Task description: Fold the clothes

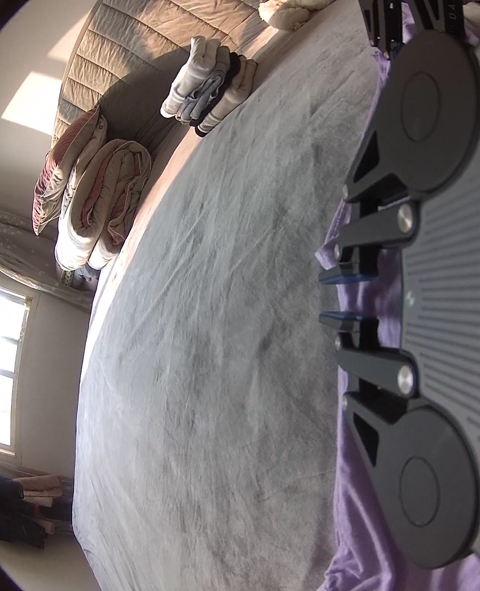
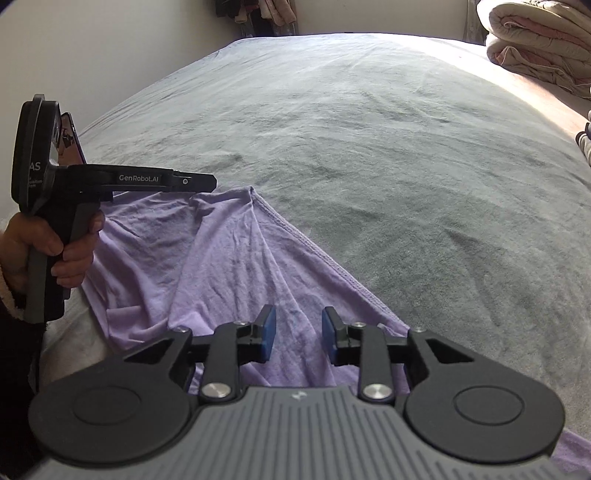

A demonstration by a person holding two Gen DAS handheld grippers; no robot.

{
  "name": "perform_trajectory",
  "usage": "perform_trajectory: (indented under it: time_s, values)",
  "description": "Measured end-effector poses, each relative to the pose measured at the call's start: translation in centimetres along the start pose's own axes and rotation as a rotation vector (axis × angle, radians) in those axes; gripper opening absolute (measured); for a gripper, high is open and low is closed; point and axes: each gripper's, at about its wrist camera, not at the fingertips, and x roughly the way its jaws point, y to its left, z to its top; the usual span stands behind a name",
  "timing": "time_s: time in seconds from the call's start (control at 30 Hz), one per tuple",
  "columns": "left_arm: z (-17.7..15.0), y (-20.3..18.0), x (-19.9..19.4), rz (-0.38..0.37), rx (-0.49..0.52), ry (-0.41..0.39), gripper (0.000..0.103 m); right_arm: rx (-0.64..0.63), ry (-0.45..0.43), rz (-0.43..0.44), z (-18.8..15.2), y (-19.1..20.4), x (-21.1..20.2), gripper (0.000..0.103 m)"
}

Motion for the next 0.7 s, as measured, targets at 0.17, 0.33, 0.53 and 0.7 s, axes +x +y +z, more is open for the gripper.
perform_trajectory:
  time_s: [0.17,0.33,0.53,0.7]
  values:
    - [0.2,-0.6,0.9,-0.047,0.032,0.019,0.032,-0.054,0.004,-0.001,-0.4,0.9,0.4,0.003]
    - [0.5,-0.9,1.5,-0.076,0.030,0.036,0.036,-0.071,-0.017,-0.071,0.4,0.3,-0.5,0.002]
    - [0.7,-0.7,1.7,-0.124,0.031,0.063,0.036,-0.071,-0.011,-0.092,0.9,-0.9,-0.6,0.002]
    - [0.5,-0.9,1.9,-0.145,0.051,0.079,0.035,-0.071,0.009,-0.087,0.5,-0.8,0.1,0.003]
